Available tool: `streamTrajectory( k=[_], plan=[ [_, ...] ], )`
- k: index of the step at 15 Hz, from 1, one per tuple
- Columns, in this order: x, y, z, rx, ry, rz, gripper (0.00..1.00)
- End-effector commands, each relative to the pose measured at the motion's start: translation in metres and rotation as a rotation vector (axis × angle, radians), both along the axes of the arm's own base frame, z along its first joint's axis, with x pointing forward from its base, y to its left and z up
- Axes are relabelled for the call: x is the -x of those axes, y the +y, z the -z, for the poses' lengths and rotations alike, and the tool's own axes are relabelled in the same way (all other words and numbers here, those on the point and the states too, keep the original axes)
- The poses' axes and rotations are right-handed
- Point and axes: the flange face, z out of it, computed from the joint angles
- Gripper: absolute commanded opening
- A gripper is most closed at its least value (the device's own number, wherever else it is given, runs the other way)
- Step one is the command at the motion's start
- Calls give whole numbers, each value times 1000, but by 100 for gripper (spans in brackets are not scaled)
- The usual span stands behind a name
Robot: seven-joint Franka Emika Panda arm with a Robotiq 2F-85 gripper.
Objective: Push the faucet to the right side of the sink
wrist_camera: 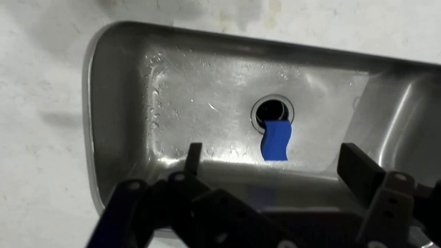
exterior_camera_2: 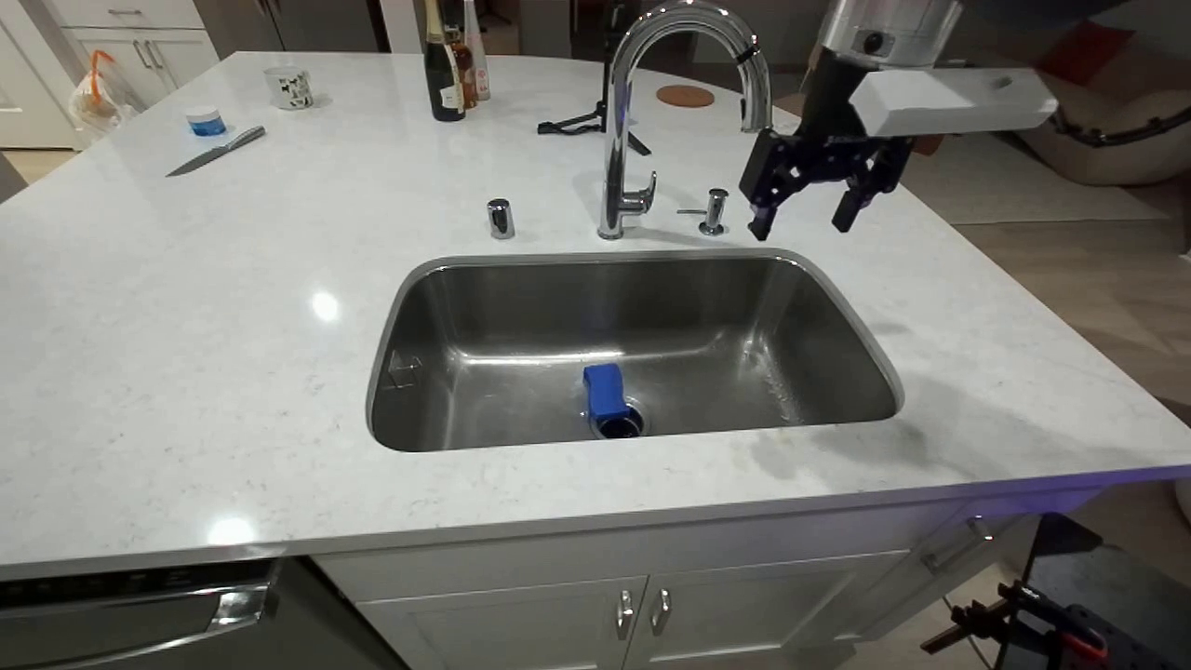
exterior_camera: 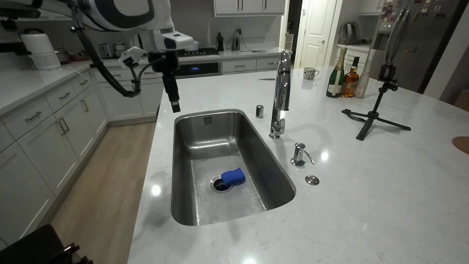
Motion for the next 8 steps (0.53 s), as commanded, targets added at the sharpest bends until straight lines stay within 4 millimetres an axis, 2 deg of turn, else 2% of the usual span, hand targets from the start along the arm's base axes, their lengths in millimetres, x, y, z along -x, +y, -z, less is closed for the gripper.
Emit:
streamTrajectory(
  k=[1, 5, 6, 8],
  plan=[
    [44, 7, -11, -81, 99, -84, 100],
    [73, 9, -18, -99, 175, -139, 100],
    [53, 6, -15, -77, 160, -110, 100],
    [55, 6, -16, -77, 160, -110, 100]
  ],
)
